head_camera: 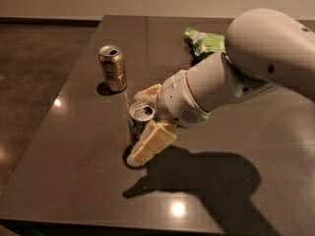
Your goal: Knock 7up can over
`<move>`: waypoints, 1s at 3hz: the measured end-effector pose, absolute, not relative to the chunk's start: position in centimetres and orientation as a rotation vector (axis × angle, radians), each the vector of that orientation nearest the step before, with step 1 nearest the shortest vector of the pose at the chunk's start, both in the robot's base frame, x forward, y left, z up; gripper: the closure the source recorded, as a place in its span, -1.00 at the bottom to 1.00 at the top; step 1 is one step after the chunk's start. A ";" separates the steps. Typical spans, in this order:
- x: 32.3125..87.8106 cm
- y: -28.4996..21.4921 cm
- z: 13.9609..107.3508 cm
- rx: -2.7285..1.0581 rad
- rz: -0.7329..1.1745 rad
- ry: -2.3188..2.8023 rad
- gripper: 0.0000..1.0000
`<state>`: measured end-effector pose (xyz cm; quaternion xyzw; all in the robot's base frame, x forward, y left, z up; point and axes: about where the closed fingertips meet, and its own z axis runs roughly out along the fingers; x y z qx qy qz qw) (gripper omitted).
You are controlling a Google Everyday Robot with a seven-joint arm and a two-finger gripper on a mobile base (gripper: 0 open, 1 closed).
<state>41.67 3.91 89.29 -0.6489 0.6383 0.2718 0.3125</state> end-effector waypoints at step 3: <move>43.7 1.0 91.8 -1.680 0.672 1.773 0.98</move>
Offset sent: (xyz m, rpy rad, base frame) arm 0.0129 -0.0098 0.0080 0.0243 0.0298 -0.0254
